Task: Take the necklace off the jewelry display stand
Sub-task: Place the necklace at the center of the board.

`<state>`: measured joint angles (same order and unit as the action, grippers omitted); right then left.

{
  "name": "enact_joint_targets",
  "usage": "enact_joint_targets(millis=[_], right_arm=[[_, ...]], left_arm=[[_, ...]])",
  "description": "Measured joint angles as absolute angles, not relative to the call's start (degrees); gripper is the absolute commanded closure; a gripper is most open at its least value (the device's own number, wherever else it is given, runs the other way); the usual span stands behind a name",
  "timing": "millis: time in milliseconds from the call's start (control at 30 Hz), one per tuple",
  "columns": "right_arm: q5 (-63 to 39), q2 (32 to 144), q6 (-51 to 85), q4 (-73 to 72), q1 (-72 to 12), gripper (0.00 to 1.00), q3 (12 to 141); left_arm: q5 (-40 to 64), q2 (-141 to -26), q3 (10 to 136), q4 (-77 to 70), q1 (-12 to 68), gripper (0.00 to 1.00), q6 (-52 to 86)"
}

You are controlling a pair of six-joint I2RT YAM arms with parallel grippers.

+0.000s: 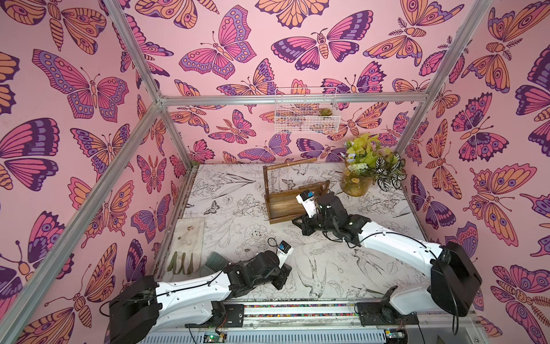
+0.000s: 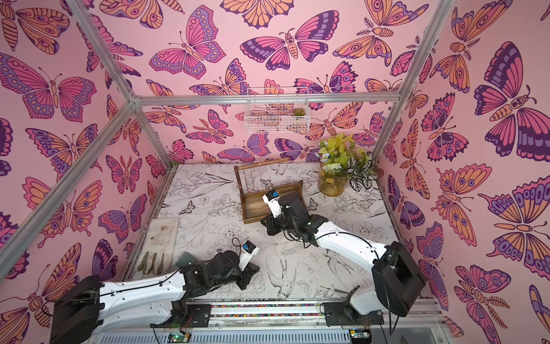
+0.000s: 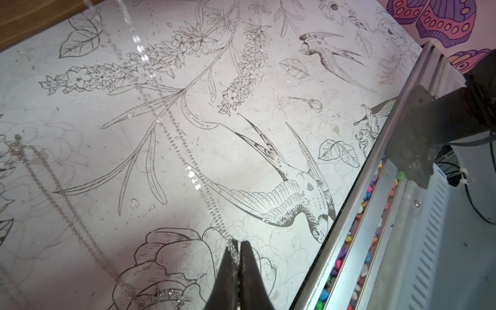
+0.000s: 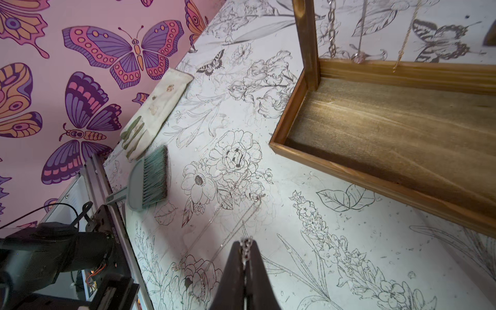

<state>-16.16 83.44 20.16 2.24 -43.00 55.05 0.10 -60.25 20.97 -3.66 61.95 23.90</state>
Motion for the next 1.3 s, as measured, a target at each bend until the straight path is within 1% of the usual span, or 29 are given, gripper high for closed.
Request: enact_joint_targets(millis=[300,733,1300], right_arm=[[-16.1,87.4,20.1,1.1,-43.8,1.00,54.8],[-16.2,94.7,19.7,0.4,-44.0,1.00,54.8],[-15.6,98.8,19.5,0.2,-44.0,1.00,54.8]], left_arm=[[-1.8,-64.4,20.9,-4.7,62.4,1.00,27.4],[-4.4,-69.3,22.0,-4.8,65.7,1.00,31.2],[-5.8,-75.8,23.6,-5.1,68.1,1.00,34.9]])
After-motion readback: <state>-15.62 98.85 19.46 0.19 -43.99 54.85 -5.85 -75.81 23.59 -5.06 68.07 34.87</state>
